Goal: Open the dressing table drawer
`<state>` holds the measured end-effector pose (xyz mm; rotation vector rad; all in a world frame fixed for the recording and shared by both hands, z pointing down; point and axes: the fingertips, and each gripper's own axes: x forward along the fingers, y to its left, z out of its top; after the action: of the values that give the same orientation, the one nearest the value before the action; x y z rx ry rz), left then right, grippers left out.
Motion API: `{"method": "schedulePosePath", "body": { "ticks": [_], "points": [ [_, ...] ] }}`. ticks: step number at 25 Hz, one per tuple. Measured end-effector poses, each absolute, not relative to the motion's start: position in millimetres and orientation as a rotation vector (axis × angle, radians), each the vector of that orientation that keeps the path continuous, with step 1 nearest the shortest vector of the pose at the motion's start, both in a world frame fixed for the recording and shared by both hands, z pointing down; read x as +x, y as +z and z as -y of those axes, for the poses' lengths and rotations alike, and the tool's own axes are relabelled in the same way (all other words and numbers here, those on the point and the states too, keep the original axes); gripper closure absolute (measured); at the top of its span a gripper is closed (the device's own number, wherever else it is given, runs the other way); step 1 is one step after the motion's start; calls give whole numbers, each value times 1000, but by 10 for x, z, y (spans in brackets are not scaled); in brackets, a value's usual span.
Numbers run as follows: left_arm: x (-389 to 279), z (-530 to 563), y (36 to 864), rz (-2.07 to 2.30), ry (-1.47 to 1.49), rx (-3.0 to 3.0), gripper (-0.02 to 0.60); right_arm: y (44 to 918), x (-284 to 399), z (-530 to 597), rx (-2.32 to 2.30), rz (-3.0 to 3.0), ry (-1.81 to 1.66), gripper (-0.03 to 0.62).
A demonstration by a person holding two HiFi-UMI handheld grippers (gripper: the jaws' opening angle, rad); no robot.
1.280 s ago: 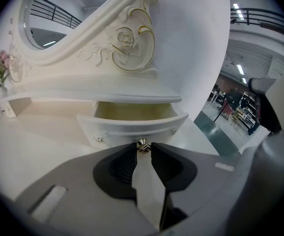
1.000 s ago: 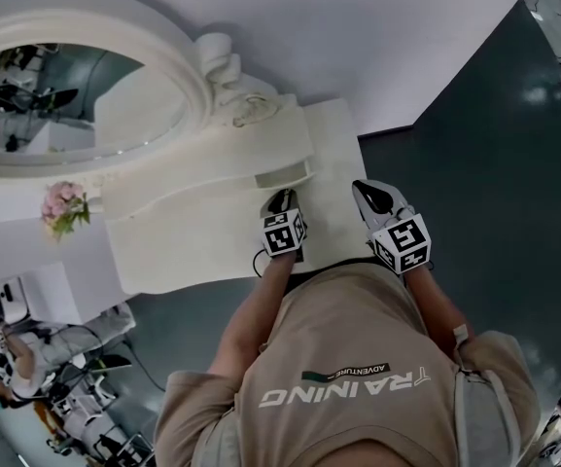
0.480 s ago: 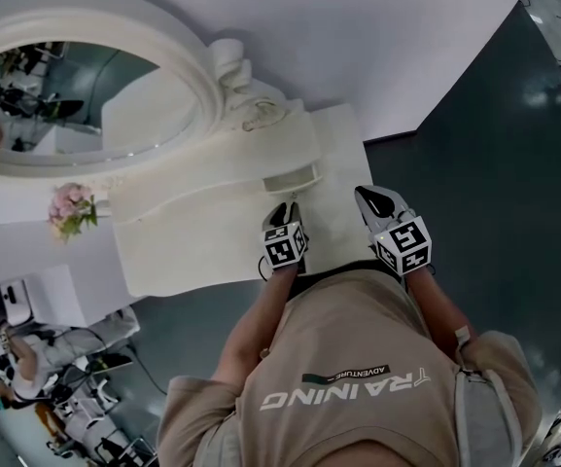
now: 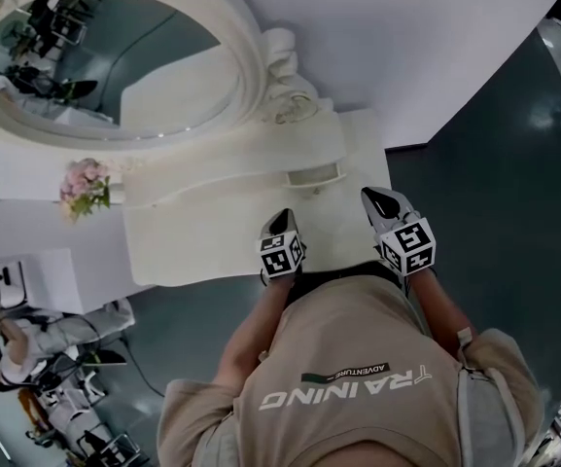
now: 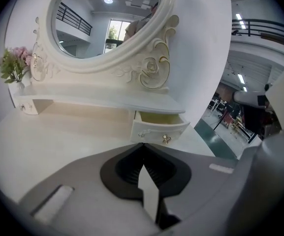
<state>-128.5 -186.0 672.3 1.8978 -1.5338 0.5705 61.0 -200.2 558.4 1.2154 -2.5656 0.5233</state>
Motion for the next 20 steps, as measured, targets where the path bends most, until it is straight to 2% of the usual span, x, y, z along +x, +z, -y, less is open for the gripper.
{"method": "schedulePosePath", "body": {
  "ticks": [9, 20],
  "points": [
    [-1654, 1981, 5943, 1588, 386, 2026, 569, 5289, 322, 2048, 1169, 2591, 411, 591],
    [-1574, 2237, 4704, 1638, 246, 2324, 566, 4531, 132, 2154, 1141, 2685, 207, 592]
  ]
}}
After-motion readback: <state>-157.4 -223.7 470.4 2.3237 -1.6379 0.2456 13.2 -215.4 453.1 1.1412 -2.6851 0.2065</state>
